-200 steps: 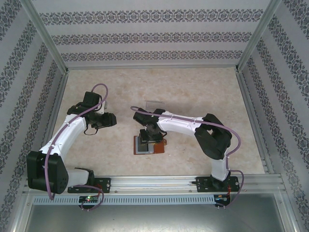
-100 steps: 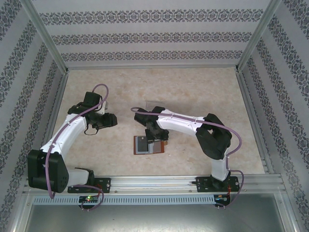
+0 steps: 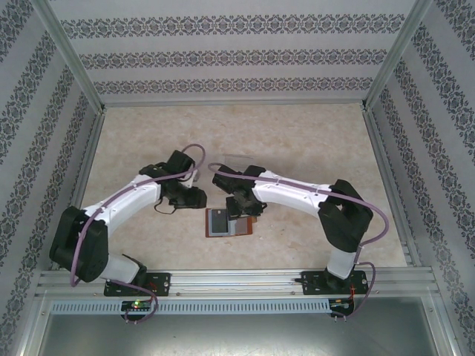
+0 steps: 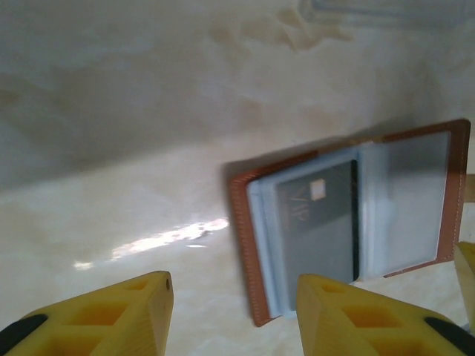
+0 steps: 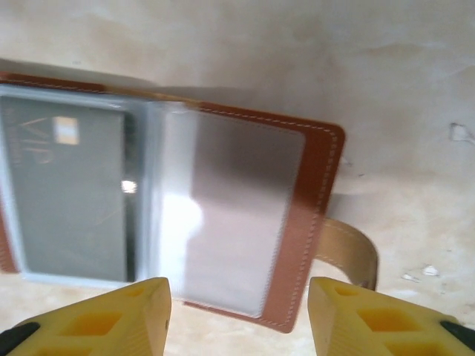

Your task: Take the credit cards out of the card holder

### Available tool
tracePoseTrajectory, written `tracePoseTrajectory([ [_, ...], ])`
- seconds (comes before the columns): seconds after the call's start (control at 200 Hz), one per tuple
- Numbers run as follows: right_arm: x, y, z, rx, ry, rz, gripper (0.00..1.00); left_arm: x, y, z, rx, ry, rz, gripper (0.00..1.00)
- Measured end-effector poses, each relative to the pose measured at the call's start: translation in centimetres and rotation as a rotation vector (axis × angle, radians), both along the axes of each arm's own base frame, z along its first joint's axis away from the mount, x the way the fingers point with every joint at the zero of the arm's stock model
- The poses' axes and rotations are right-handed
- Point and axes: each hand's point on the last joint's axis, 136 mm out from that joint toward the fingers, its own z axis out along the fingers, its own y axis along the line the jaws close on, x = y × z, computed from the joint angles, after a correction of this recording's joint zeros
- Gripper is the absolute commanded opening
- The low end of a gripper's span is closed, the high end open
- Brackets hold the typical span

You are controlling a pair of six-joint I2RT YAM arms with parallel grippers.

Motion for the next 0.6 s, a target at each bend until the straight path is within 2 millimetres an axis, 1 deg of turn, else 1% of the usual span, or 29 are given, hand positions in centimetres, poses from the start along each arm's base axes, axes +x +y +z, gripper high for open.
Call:
tracePoseTrajectory([
  [0.115,-0.3,0.8,-0.1,0.106,0.027,-0.029,0.48,-1.1,-2.5,-1.4,-0.004,0.029,-0.032,0.46],
  [0.245,-0.2,1.2,-0.9,0.198,0.067,-0.072,0.45,-2.3,-4.0,-2.9,0.002,0.068,-0.027,0.44],
  [0.335,0.0,1.4,-1.3,0.247,0.094,-0.097,0.44,-3.2,-4.2,-4.1,0.011,0.092,-0.014,0.42],
  [0.445,0.3,1.7,-1.5,0.294,0.113,-0.117,0.41,-3.8,-3.9,-5.1,0.024,0.108,0.015,0.41],
  [0.6,0.4,2.4,-1.5,0.354,0.129,-0.12,0.4,-4.0,-3.6,-5.7,0.032,0.111,0.043,0.4],
])
